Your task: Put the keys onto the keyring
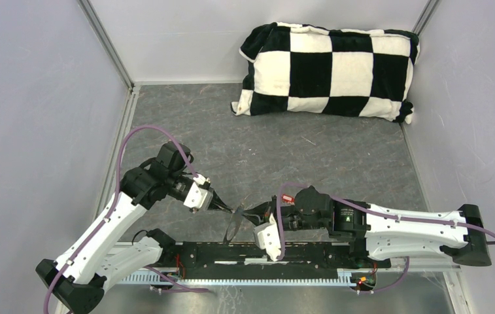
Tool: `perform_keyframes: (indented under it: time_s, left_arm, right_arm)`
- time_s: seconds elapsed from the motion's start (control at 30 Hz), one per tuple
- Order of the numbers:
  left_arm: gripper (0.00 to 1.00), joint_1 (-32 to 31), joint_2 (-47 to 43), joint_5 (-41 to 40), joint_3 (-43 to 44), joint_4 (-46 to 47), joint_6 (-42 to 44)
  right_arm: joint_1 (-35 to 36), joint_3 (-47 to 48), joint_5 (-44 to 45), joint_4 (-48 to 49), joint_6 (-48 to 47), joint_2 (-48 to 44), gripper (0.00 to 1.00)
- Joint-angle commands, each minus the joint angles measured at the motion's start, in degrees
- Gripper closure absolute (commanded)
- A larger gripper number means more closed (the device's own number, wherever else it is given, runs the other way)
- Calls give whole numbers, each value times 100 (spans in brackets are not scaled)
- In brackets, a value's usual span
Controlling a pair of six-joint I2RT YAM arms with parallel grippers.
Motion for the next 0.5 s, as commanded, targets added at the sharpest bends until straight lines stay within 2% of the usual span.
perform_keyframes:
  time_s: [0.0, 0.17, 0.47]
  left_arm:
    - [98, 17, -42, 337, 201, 118, -106]
    - [98, 17, -27, 376, 188, -74, 206]
    - [98, 17, -5, 366, 201, -83, 228]
  right_arm:
    - [-4, -9, 186, 561, -98, -70, 100]
    - [-9, 26, 158, 680, -176, -53, 100]
    - [-8, 44, 2, 724, -218, 16, 100]
